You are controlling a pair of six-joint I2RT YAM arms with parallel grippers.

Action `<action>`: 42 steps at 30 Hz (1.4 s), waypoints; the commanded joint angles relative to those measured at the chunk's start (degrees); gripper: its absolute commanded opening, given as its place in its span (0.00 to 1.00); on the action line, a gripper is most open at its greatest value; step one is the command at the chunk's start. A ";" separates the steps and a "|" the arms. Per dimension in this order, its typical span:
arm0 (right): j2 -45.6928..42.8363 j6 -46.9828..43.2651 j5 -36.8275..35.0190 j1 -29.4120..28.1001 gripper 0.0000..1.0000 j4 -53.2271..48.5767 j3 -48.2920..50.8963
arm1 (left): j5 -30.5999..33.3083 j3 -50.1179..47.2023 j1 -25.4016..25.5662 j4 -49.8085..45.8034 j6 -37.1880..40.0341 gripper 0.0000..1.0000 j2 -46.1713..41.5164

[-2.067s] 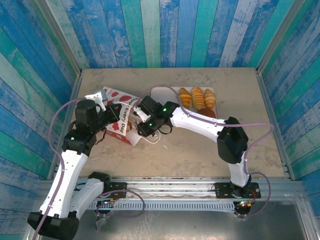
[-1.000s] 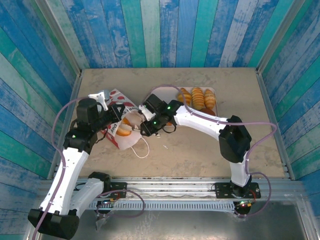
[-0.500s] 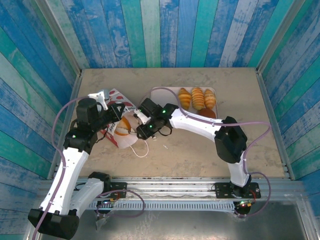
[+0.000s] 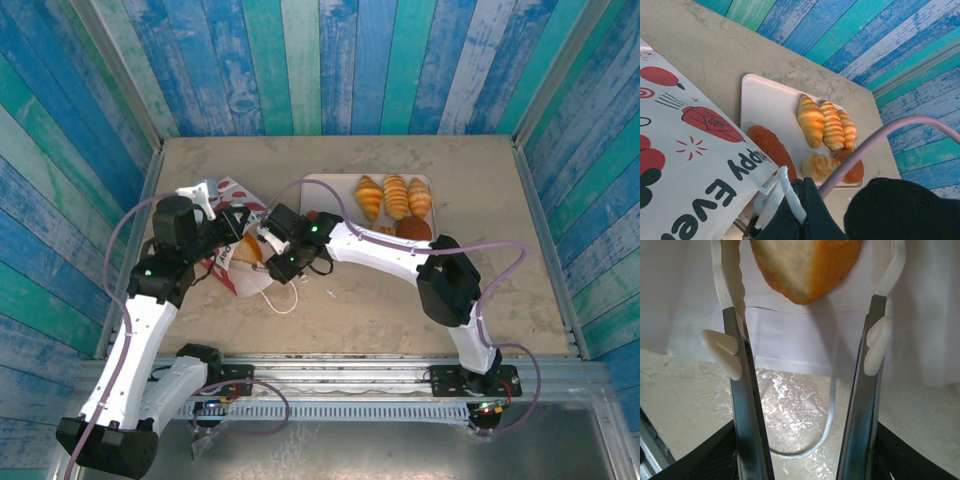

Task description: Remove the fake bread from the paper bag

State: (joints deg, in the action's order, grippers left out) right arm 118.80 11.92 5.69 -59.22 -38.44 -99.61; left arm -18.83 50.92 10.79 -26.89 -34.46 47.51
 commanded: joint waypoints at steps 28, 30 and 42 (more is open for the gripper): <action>-15.35 -8.74 3.56 1.39 0.50 -3.70 6.45 | 9.78 -1.23 0.16 3.52 -5.60 0.00 -0.22; -16.43 -9.02 4.44 1.73 0.50 -3.88 7.35 | 9.79 -1.36 0.11 3.67 -5.71 0.00 -0.22; -26.24 -17.96 7.90 3.57 0.49 -7.00 15.56 | 10.22 -2.21 0.11 4.82 -6.58 0.00 -0.88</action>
State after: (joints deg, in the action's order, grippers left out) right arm 96.55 -2.09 11.66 -56.18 -45.25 -84.79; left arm -9.45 49.56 10.79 -23.83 -40.66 47.44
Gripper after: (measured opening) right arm 0.493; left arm 0.044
